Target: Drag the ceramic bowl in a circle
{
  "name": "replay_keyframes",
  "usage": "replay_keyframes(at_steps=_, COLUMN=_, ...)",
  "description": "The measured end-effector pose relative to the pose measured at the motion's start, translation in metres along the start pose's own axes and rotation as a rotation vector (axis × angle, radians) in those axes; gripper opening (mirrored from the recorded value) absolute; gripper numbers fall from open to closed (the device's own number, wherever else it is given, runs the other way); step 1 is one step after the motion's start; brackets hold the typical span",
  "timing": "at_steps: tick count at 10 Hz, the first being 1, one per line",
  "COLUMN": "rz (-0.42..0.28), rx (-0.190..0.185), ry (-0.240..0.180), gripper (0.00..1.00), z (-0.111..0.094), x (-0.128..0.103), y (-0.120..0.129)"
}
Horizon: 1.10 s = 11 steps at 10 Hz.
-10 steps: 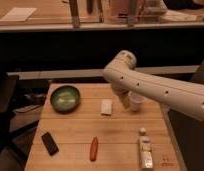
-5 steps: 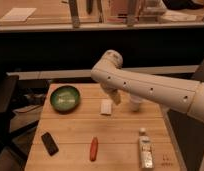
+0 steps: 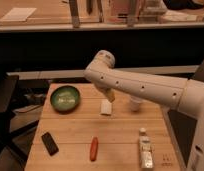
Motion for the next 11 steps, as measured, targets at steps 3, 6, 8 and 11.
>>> replay_keyframes(at_steps=3, rz=-0.046, rx=0.024, ry=-0.008, gripper=0.80, z=0.006, x=-0.009, y=-0.015)
replay_keyframes(at_steps=6, rz=-0.079, rx=0.047, ry=-0.023, gripper=0.80, z=0.016, x=-0.016, y=-0.023)
replay_keyframes(at_steps=8, rz=-0.101, rx=0.062, ry=-0.033, gripper=0.80, z=0.021, x=-0.022, y=-0.030)
replay_keyframes(at_steps=11, rz=-0.130, rx=0.083, ry=-0.049, gripper=0.80, z=0.030, x=-0.027, y=-0.037)
